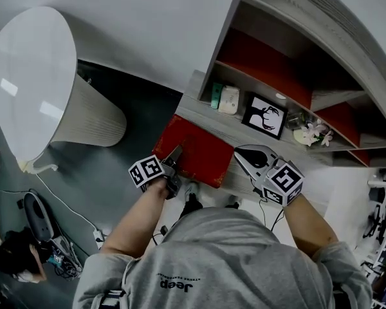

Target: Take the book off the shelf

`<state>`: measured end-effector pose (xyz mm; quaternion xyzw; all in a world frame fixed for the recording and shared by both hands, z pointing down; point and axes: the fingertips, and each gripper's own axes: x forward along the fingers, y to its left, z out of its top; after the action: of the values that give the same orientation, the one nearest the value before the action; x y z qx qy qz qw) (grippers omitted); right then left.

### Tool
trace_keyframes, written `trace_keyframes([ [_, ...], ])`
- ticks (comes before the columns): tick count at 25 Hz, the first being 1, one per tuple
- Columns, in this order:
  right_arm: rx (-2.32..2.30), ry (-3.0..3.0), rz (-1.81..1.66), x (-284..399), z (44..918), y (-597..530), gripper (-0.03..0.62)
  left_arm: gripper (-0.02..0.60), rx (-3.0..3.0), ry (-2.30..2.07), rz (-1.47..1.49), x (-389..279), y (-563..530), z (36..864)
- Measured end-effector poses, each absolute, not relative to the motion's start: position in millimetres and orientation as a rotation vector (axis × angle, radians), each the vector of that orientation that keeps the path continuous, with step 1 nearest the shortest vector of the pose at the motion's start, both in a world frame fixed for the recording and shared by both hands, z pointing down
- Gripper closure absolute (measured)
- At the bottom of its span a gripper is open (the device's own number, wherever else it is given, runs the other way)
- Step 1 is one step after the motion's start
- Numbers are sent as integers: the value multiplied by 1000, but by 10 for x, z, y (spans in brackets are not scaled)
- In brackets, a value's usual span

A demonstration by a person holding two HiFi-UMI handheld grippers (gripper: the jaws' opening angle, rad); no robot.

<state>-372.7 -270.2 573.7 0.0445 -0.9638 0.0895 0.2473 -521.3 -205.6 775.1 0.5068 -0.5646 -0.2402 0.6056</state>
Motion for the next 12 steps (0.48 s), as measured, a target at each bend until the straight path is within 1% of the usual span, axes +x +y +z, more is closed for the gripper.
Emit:
trace_keyframes([
  [7, 130, -2623, 246, -3777, 5733, -2686, 576, 298, 1060, -1276, -528, -5247, -2076, 7808],
  [12, 145, -2610, 239, -3756, 5728, -2720, 576, 264, 980, -1266, -482, -5222, -2007, 7896],
])
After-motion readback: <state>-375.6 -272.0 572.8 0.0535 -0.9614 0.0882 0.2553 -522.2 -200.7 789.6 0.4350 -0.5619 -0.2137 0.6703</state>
